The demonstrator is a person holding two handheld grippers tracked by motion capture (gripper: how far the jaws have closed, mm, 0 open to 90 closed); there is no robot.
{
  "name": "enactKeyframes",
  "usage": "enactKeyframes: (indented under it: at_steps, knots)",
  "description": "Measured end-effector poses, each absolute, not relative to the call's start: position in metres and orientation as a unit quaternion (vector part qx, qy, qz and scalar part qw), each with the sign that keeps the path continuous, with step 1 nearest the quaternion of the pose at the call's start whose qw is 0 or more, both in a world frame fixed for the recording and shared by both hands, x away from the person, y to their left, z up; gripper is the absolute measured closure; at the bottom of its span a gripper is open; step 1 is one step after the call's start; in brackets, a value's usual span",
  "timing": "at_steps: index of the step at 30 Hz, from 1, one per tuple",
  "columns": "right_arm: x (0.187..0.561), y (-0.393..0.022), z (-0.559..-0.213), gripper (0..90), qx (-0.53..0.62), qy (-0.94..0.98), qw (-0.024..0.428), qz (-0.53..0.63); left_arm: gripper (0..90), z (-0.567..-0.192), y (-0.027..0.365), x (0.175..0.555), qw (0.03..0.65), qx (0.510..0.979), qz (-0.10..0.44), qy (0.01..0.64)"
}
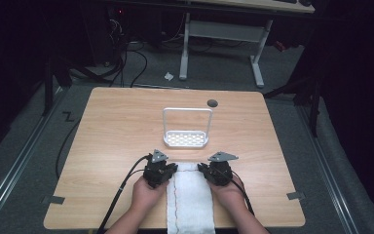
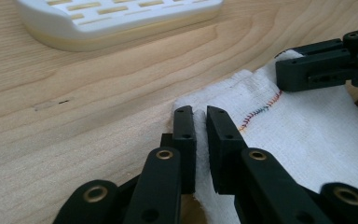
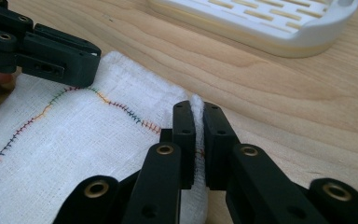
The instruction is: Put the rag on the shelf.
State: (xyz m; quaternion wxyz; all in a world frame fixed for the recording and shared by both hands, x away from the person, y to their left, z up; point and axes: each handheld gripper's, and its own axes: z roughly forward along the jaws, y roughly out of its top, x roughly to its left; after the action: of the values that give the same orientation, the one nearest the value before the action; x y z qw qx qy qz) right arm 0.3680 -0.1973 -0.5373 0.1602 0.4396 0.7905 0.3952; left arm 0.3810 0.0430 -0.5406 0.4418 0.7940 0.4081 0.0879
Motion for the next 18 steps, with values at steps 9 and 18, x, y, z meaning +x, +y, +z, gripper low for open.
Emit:
enactKeyframes:
  at_steps: [9,18]
  knots:
    - [0.351,-0.188,-0.525,85.8,0.415,0.780,0.189,0.429,84.3,-0.535,0.065,0.360,0.489,0.777,0.122,0.378]
    - [0.337,-0.174,-0.512,85.7,0.398,0.761,0.232,0.457,84.3,-0.518,0.072,0.350,0.520,0.755,0.143,0.373]
